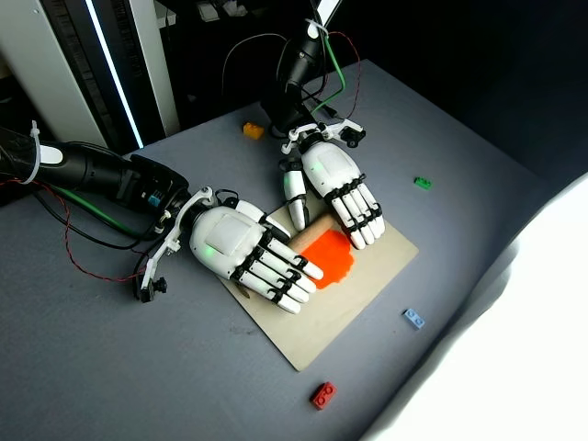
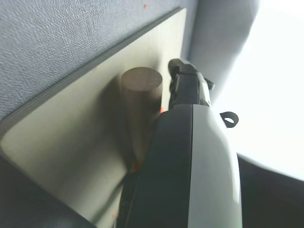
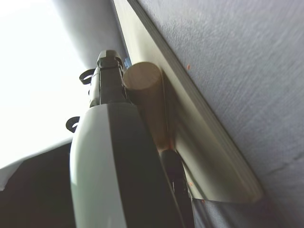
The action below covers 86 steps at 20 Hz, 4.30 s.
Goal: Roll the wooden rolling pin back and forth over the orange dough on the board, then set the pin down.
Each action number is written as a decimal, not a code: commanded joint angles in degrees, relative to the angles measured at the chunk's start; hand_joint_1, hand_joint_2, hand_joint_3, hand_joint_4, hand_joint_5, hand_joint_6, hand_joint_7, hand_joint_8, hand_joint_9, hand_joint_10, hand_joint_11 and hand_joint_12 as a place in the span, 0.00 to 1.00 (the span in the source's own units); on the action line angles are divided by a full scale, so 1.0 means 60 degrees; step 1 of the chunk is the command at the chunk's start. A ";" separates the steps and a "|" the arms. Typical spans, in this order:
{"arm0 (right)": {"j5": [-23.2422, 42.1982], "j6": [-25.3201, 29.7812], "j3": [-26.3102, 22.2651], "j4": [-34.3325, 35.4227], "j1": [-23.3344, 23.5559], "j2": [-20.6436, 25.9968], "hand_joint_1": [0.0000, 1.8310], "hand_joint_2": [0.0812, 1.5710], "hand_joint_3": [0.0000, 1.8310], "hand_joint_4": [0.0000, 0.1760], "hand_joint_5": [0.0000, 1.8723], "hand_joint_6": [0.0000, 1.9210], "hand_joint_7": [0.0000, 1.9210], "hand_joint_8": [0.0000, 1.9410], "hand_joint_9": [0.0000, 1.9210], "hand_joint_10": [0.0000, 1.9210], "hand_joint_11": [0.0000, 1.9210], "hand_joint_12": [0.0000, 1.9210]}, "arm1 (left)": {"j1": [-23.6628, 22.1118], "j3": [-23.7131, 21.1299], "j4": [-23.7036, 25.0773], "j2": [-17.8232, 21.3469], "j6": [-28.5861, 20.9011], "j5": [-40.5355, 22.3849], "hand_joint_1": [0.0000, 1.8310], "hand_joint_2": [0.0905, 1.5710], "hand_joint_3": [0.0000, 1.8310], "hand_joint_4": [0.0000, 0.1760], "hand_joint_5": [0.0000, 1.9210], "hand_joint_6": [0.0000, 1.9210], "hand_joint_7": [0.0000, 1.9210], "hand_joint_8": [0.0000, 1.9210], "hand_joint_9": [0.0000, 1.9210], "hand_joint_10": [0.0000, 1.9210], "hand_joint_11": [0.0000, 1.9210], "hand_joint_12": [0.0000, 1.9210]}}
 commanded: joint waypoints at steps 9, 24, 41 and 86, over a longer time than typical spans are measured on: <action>0.0603 0.0222 0.0283 -0.0478 0.0163 0.0003 0.00 0.92 0.02 0.00 0.04 0.01 0.04 0.01 0.00 0.00 0.00 0.00 | -0.0255 0.0237 0.0404 -0.0070 0.0021 -0.0666 0.00 0.89 0.01 0.00 0.03 0.00 0.03 0.00 0.02 0.00 0.00 0.18; 0.0602 0.0476 0.0628 -0.0482 0.0348 -0.0015 0.00 0.92 0.02 0.00 0.05 0.02 0.05 0.01 0.01 0.00 0.00 0.00 | -0.0446 0.0562 -0.0050 -0.0153 -0.0566 -0.0187 0.00 0.89 0.01 0.00 0.03 0.00 0.03 0.00 0.02 0.00 0.00 0.18; 0.0253 0.0688 0.0714 -0.0481 0.0354 -0.0011 0.00 0.92 0.01 0.00 0.05 0.01 0.05 0.00 0.01 0.00 0.00 0.00 | -0.0773 0.1140 -0.0283 -0.0304 -0.0996 0.0407 0.00 0.89 0.00 0.00 0.03 0.00 0.03 0.00 0.02 0.00 0.00 0.17; -0.1173 0.2276 0.2882 -0.0485 0.0796 -0.0403 0.00 0.91 0.00 0.00 0.02 0.01 0.01 0.00 0.00 0.00 0.00 0.00 | -0.1066 0.2370 -0.0584 -0.0807 -0.0148 0.1327 0.00 0.92 0.00 0.00 0.00 0.00 0.02 0.00 0.02 0.00 0.00 0.21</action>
